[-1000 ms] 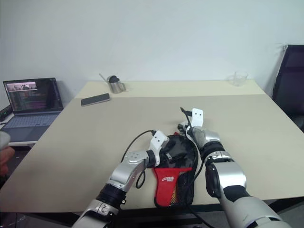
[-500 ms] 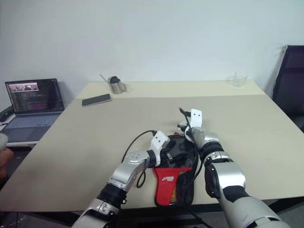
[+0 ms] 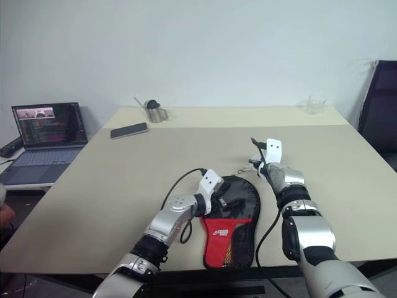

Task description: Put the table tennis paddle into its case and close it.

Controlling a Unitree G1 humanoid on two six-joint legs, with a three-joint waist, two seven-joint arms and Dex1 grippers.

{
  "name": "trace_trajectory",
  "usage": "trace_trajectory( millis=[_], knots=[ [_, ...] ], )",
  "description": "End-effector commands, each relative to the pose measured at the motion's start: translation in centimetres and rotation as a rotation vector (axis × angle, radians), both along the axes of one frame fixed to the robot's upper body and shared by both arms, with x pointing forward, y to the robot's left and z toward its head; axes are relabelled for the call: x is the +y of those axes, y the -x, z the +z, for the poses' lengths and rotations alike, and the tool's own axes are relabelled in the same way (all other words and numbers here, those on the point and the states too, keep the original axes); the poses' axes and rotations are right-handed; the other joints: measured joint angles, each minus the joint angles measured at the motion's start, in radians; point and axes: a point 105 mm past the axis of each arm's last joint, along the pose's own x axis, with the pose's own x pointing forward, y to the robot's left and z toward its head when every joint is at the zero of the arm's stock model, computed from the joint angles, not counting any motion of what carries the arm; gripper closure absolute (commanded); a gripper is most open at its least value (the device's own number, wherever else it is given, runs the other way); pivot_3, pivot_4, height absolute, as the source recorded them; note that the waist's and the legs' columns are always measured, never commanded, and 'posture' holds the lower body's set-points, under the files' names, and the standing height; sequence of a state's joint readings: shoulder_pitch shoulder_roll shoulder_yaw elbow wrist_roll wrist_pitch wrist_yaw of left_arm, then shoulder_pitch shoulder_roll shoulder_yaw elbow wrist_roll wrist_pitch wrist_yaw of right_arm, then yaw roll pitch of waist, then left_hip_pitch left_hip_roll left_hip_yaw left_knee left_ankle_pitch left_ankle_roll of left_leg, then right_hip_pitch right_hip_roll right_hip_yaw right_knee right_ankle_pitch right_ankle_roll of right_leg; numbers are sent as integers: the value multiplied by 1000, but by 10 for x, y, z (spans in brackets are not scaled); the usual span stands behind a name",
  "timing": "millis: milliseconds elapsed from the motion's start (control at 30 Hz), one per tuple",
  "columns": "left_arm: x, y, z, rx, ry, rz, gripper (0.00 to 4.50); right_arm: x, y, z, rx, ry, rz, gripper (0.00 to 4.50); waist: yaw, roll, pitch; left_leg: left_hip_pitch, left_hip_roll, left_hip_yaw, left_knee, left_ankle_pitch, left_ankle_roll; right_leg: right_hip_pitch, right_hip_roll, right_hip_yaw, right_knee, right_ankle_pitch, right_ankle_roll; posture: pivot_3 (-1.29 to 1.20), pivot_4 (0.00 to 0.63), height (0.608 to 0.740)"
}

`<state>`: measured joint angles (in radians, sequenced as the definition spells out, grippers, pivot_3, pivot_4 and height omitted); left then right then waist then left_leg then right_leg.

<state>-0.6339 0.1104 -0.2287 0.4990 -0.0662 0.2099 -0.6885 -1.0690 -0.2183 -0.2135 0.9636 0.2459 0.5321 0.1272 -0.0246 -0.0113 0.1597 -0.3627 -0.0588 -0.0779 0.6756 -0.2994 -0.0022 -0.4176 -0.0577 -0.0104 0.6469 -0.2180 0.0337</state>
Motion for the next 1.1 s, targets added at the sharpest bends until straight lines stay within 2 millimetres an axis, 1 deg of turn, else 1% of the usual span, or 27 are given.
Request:
trace_trajectory(
  millis=[33,100,267,500,933,1100],
  knots=[
    [7,4,-33,101,-68,19,0,-25,0,26,-73,28,-44,4168,1,0,0,0,0,0,0,0,0,0,0,0,0,0,0,0,150,740],
    [4,4,-33,102,-72,6,0,-33,5,27,-70,33,-51,4168,4,0,0,0,0,-1,0,0,0,2,0,-1,-1,0,0,0,150,740],
    [-1,5,-34,102,-82,-23,0,-44,19,30,-70,51,-57,4168,8,1,0,1,0,-1,0,0,0,3,1,-1,-1,0,0,0,150,740],
    [-6,4,-34,99,-84,-39,0,-55,37,28,-58,69,-56,4168,21,1,0,1,-1,-2,0,0,0,3,1,-2,-2,0,1,0,150,740],
    [-8,5,-36,103,-91,-59,0,-56,51,32,-60,82,-29,4168,25,1,0,1,-1,-2,1,0,0,4,2,-3,-3,-2,3,0,150,740],
    [-7,3,-34,100,-91,-54,0,-57,64,31,-45,114,36,4169,28,1,0,1,-1,-3,1,0,1,4,2,-4,-3,-3,6,0,150,740]
  ],
)
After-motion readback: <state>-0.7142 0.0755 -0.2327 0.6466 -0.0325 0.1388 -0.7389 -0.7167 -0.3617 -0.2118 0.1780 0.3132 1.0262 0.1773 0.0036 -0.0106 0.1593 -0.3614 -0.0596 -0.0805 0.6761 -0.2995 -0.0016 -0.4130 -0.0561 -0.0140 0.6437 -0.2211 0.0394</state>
